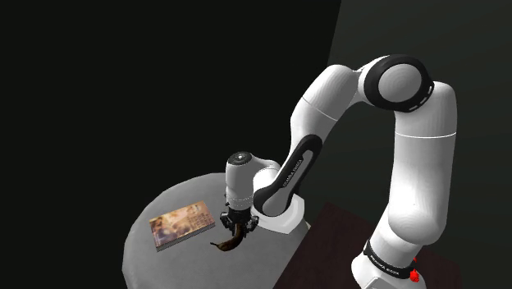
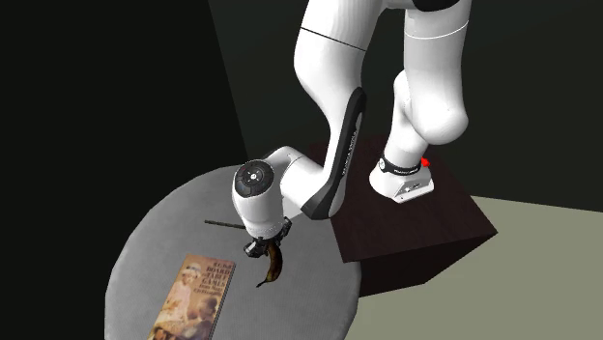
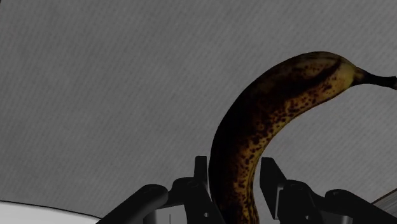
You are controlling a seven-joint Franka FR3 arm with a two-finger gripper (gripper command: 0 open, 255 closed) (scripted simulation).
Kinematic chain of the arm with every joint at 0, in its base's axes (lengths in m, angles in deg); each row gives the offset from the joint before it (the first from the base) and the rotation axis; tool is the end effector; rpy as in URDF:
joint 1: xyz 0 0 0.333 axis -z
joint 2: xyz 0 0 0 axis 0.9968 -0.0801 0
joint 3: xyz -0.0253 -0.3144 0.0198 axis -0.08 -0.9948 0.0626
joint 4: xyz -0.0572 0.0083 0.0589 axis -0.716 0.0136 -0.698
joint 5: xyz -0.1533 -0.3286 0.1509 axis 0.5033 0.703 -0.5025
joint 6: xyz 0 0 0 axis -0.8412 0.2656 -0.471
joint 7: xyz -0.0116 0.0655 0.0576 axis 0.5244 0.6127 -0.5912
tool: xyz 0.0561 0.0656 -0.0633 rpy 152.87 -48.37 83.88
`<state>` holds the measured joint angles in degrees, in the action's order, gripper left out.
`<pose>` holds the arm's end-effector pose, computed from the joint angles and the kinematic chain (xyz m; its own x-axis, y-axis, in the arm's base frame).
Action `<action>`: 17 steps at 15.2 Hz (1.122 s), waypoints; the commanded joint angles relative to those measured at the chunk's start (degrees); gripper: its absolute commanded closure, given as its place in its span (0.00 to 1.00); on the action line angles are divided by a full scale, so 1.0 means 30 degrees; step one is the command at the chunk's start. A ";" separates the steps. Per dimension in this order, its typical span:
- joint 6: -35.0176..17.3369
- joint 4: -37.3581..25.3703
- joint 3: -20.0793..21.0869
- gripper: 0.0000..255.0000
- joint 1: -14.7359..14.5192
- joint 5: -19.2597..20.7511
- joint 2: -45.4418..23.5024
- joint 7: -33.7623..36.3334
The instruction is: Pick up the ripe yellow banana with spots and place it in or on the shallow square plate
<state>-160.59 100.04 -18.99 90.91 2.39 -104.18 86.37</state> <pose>0.4454 0.1847 0.1885 0.4974 -0.8664 0.0443 -0.8675 -0.4970 0.0192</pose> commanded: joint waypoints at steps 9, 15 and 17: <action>0.0191 0.0050 0.0200 1.00 0.0142 -0.0304 0.0278 -0.0228; 0.1417 0.0246 0.1275 1.00 0.0881 -0.2217 0.1967 -0.1646; 0.1850 0.0268 0.1560 1.00 0.1063 -0.2859 0.2529 -0.2120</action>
<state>-155.83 100.73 -14.88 93.75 -4.95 -97.68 80.89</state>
